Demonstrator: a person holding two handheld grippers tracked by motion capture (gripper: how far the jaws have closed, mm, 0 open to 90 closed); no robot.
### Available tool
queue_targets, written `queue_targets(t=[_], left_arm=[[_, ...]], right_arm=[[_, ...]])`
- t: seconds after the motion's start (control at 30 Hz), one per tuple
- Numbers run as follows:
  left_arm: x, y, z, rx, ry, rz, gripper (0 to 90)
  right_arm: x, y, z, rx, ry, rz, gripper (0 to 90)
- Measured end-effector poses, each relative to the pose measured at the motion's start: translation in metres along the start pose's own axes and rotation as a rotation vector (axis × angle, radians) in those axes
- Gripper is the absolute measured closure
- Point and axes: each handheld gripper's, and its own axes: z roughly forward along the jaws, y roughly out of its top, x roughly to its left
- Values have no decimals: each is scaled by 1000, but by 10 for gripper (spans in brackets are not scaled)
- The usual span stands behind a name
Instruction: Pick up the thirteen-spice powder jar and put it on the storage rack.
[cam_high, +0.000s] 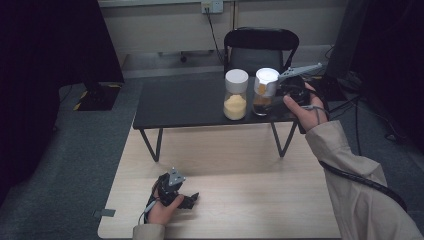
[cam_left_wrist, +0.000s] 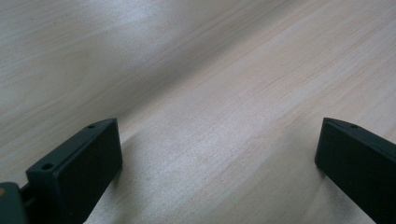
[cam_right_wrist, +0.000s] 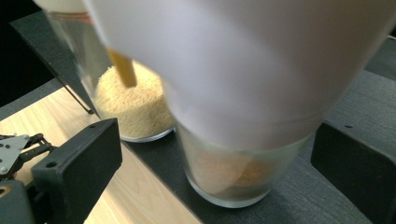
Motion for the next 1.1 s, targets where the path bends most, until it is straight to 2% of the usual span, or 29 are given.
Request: queue_targets(t=[0.9, 1.1], left_arm=[[-1, -1, -1, 1, -3, 2, 0], [-1, -1, -1, 0, -3, 1, 0]], right_arm=[[10, -23, -5, -19, 3, -14, 6], [16, -28, -7, -22, -4, -24, 0]])
